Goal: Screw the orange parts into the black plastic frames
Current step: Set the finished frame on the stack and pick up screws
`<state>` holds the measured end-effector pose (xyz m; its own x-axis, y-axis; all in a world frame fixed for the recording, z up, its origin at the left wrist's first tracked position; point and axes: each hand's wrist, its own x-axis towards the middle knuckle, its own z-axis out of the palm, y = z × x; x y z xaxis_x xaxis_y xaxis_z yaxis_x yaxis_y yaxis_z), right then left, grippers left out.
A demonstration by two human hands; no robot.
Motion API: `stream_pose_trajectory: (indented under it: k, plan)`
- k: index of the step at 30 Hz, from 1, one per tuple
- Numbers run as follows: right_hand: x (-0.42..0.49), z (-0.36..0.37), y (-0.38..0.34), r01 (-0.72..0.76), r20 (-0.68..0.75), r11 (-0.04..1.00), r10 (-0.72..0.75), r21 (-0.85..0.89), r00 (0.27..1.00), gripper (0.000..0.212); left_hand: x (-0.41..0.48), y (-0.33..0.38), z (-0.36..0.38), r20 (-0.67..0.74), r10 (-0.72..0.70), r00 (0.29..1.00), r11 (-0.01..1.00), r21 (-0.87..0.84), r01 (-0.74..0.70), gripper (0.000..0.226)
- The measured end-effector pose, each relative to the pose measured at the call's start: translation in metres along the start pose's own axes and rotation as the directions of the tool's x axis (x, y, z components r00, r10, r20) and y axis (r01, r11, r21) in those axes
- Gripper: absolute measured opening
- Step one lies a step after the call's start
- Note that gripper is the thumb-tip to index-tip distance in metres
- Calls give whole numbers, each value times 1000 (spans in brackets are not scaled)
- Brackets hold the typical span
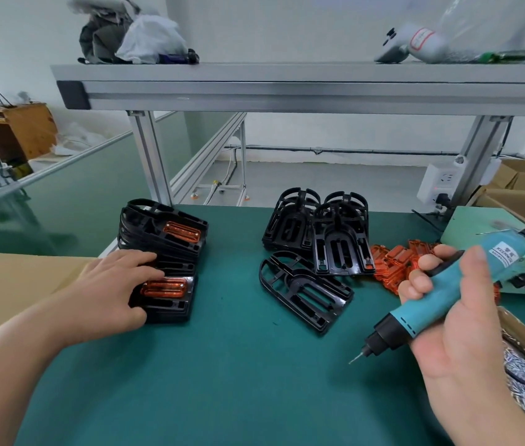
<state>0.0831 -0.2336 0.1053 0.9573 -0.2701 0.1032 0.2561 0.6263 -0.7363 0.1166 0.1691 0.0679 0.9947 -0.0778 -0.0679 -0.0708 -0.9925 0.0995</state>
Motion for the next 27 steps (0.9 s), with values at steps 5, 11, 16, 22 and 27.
stream_pose_trajectory:
  k: [5,11,16,22,27]
  plan:
    - [6,-11,6,19,-25,1000,-18,8,1000,34,-8,23,7,-114,35,993,997,-61,-42,80]
    - [22,-30,13,31,-8,999,-31,14,999,29,3,86,32,-314,244,918,964,-21,-263,59]
    - [34,-42,21,77,-48,996,-75,46,996,28,33,147,52,-316,413,854,905,39,-423,50]
    - [40,-50,23,64,-22,996,-63,62,998,31,53,174,65,-297,507,809,860,119,-496,37]
    - [38,-48,17,63,-44,996,-61,62,997,27,38,177,65,-212,554,805,829,50,-557,29]
